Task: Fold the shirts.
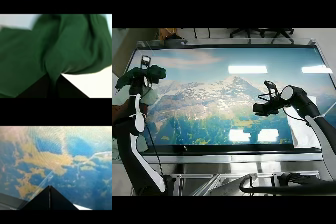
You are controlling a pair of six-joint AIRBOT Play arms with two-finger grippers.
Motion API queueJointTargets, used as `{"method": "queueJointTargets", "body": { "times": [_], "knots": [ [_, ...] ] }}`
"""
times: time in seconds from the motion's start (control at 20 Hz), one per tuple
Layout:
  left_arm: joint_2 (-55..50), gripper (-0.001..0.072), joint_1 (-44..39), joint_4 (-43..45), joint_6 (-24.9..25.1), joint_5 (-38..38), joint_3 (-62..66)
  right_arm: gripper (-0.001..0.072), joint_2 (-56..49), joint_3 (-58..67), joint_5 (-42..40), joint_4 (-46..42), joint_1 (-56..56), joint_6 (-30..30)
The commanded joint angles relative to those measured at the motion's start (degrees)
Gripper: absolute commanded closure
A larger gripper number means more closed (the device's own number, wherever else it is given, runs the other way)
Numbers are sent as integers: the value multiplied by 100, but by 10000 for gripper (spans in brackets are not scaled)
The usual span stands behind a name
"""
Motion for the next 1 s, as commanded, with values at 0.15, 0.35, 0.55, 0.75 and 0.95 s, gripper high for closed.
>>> {"method": "queueJointTargets", "body": {
  "times": [0.15, 0.35, 0.55, 0.75, 0.95],
  "knots": [
    [2723, 693, -1115, -1700, -448, -658, 11, 694, -44, 0, -2, 149, 4, -2],
    [3899, 692, -1814, -2892, -450, -2483, 0, 695, -13, 7, 140, 142, -15, -116],
    [4395, 691, -2507, -3838, -487, -4026, -984, 687, 264, 11, 160, 131, -109, -304],
    [4395, 687, -3272, -3965, -570, -3987, -2527, 259, 393, 11, 306, 151, -245, -304],
    [4398, 11, -3204, -3963, -669, -3912, -2881, 251, 391, 74, 402, 157, -262, -306]
  ]
}}
